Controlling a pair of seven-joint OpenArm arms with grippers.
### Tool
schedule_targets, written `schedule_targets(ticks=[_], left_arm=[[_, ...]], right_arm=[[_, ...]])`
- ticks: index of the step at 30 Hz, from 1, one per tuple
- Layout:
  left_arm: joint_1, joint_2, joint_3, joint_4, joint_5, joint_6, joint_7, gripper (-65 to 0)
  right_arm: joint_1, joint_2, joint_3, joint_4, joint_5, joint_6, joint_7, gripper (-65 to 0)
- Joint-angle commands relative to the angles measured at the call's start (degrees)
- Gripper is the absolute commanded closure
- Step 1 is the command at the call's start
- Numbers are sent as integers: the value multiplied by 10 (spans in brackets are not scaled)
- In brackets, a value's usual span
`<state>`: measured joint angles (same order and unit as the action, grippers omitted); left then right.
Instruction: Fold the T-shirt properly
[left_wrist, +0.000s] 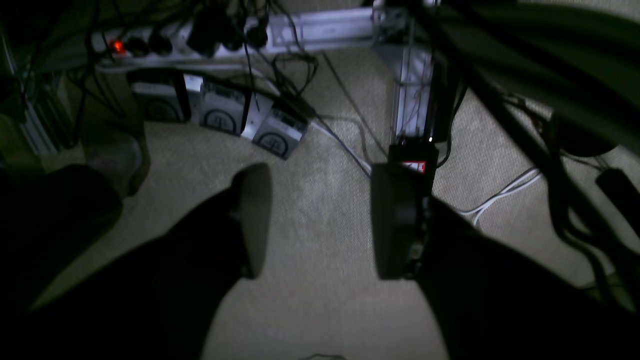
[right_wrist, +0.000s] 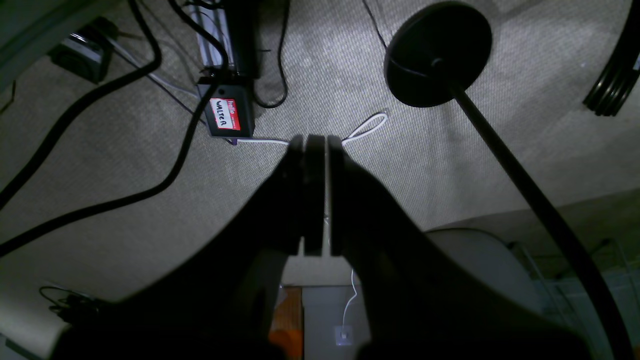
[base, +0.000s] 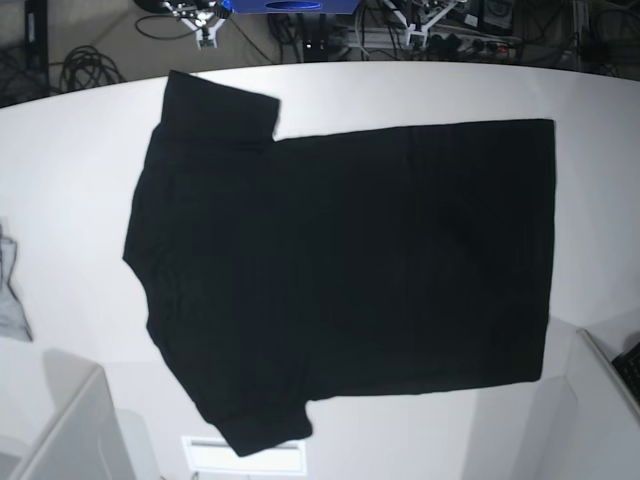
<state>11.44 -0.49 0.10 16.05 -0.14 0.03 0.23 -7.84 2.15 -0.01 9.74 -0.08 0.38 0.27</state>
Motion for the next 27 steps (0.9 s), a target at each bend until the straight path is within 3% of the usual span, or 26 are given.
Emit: schedule_targets(ticks=[1,6,23,27], left_arm=[[4,-1,1,1,1,3,-2,-250],[4,-9,2,1,4,3,-2,0],[4,-19,-3,4,-2,3,-4,0],[17,-19,1,3,2,3,-49,0]], right_arm=[[-3,0,-1,3,-1,-4,1,0],[0,-3,-1,3,-1,-4,1,0],[1,-4,-1,4,-1,-4,2,0],[1,-4,-1,4,-1,-4,2,0]])
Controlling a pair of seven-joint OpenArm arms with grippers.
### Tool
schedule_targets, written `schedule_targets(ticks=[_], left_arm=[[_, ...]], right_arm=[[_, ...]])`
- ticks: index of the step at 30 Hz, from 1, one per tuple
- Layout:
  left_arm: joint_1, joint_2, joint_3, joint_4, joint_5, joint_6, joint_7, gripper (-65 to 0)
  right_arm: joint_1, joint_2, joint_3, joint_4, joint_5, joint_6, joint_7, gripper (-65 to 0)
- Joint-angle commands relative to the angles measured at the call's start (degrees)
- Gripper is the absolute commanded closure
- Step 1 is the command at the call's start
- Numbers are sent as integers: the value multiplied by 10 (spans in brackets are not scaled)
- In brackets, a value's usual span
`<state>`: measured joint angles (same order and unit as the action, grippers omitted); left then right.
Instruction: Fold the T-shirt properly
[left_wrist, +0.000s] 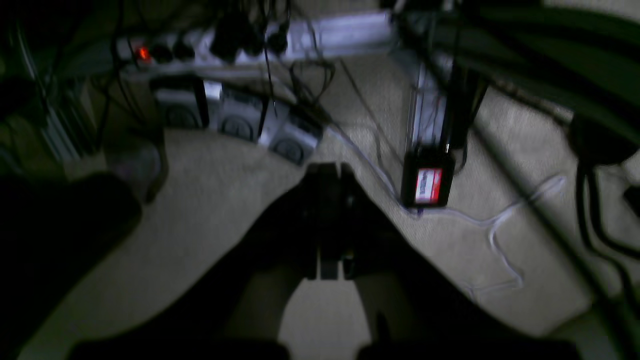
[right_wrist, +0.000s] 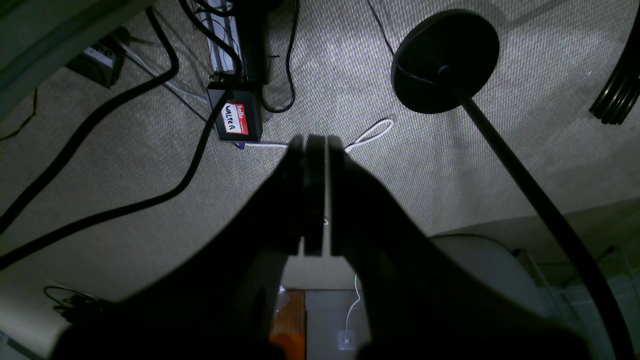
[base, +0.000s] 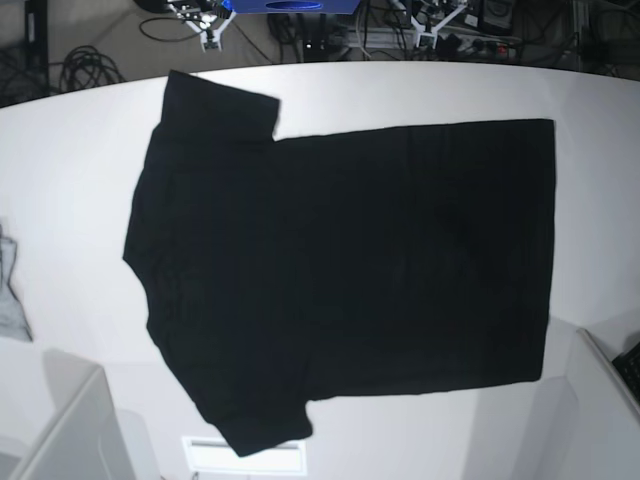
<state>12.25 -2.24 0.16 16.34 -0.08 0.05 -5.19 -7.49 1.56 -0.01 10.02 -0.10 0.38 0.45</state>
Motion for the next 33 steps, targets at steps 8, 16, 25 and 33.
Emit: schedule_targets(ticks=[8,16,25,33], left_arm=[[31,-4,1,1,4,3,-29,0],[115,-23,1,73,4,3,-124,0],[233,-69,1,192,-2,3,-207,0],[351,-84,-6,361,-4,3,-214,0]], right_arm=[[-33,2,3,54,2,-4,0,0],[-146,2,74,229,2,-4,-2,0],[-275,-1,150,436,2,-4,-3,0],[-353,-50,234,604,2,-4,-4,0]])
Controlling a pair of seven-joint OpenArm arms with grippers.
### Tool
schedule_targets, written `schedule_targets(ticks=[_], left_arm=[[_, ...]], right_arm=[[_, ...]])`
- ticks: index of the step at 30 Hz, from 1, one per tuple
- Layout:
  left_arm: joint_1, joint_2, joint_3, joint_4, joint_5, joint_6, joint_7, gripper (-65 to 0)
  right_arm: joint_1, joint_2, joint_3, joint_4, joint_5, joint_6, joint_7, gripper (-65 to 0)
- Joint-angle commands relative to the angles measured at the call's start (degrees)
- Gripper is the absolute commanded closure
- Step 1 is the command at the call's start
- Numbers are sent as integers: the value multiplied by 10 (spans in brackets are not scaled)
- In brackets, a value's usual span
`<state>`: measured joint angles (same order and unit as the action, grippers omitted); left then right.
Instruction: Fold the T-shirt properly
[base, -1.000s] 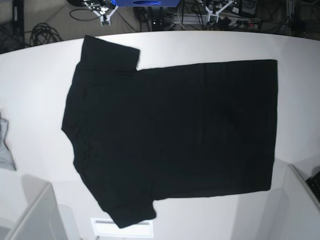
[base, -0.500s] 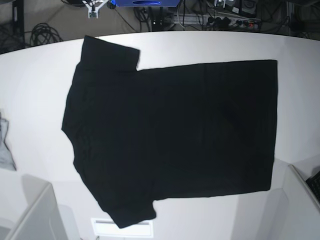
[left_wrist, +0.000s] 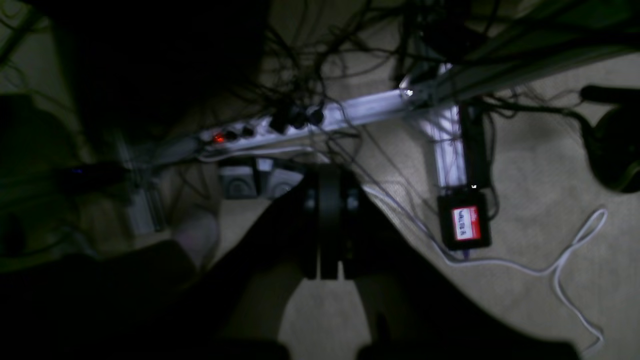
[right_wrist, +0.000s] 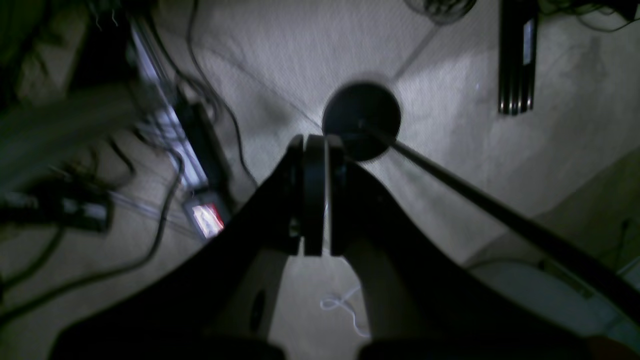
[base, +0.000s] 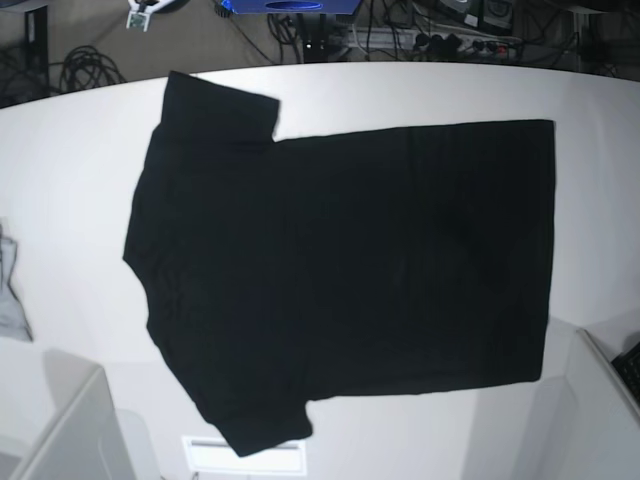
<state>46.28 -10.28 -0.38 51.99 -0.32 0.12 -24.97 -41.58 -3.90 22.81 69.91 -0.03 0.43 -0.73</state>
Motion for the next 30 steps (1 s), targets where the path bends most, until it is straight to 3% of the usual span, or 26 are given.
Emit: schedule_targets(ticks=[1,8,14,19,25,30], left_arm=[[30,-4,-2,34,-3,3,-16,0],[154,-47,-35,230,-141,3,-17,0],[232,-44,-136,377,-143,2,-17,0],[264,-20,-223,476,-148,2,-16,0],[258,-12,-265,546,-150,4,-10,0],[229,-14,-265,552,-235,5,-14,0]], right_arm=[[-19,-2,13,24,2,-5,8,0],[-63,-22,61,167,2,-5,8,0],[-78,-32,89,270,2,-5,7,0],[-56,-33,91,326,2,-4,7,0],[-20,-33,11,362,2,-4,-4,0],[21,-33,-56,424,2,-4,-97,0]])
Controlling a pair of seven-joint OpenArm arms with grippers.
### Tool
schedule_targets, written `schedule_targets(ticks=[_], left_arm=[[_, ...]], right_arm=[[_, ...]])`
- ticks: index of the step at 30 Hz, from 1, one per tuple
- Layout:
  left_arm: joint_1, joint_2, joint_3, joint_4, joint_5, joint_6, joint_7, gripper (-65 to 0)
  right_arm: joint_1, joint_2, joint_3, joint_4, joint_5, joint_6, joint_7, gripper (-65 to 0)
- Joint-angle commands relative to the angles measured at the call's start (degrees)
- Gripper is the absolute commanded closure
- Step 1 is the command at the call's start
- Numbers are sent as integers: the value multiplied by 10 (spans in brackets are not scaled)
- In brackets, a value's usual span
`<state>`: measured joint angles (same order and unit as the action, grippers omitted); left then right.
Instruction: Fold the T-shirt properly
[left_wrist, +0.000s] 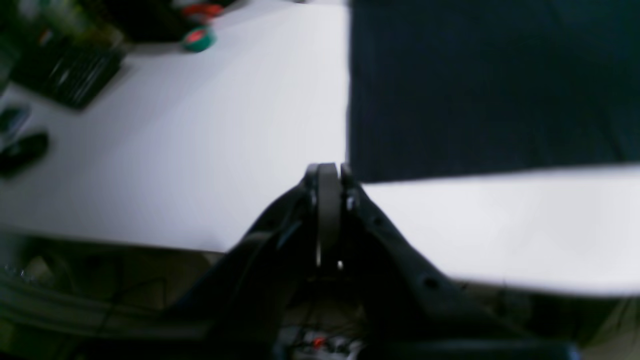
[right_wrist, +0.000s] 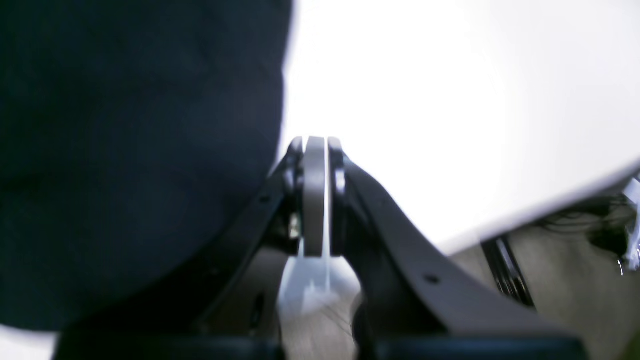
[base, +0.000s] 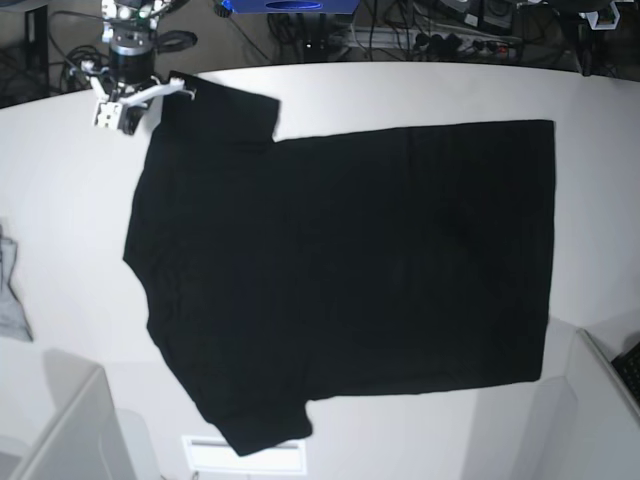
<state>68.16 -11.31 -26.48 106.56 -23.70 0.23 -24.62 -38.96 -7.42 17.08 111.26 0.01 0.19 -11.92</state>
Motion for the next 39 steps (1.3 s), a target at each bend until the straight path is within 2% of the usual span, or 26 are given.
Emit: schedule_targets(ticks=[1,5,8,11,12,13,15,17,19,21,22,24,27,32,34,36,39], left_arm=[[4,-3,-4,6,-18,3,-14,0],[-8,-5,-4,6,-44,1,-14,0],[-19,-6,-4,6,-42,1,-13,0],[-25,-26,-4,-10,-43,1,-12,0],[-26,-36,-4,-18,-44,1,-12,-25],[-31,-44,-3,-24,-44,1,-12,-97],[-40,-51,-3,-39,-45,0,-12,-219],[-47,-54,-4,-55,-71,-4,-12,-304],[-54,-75,-3,-67,-135,-45,21,-349],[-69,-93,-6,-76,-214,-104,81,-352],[-75,-97,-20,-81,-250,-136,110,-352],[-91,-95,-66,-88,-278,-192,164,-352],[-130,-72,-137,-92,-278,-250,262,-352],[-219,-35,-282,-93,-275,-347,475,-352],[-253,-23,-333,-89,-266,-372,545,-352],[-284,-13,-365,-86,-232,-389,588,-352],[-321,1,-371,-87,-163,-402,602,-351]], right_arm=[[6,3,-7,17,1,-1,-9,0],[47,3,-21,23,25,-1,-95,0],[60,9,-11,23,144,-1,-140,0],[67,32,13,20,263,-1,-178,-179],[70,41,20,18,299,-1,-192,-216],[72,50,30,17,337,-1,-204,-236],[74,66,46,5,393,-1,-220,-245],[81,81,58,-11,426,-1,-224,-249],[87,95,63,-27,428,-1,-225,-249],[90,108,63,-44,428,-1,-225,-249],[90,113,63,-52,428,-1,-225,-249],[90,122,63,-71,428,-1,-225,-251],[90,131,58,-93,428,-1,-225,-251],[90,134,56,-114,428,-1,-226,-252],[87,133,44,-115,428,2,-226,-252],[81,134,20,-115,428,24,-226,-252],[76,133,2,-117,427,35,-223,-248]])
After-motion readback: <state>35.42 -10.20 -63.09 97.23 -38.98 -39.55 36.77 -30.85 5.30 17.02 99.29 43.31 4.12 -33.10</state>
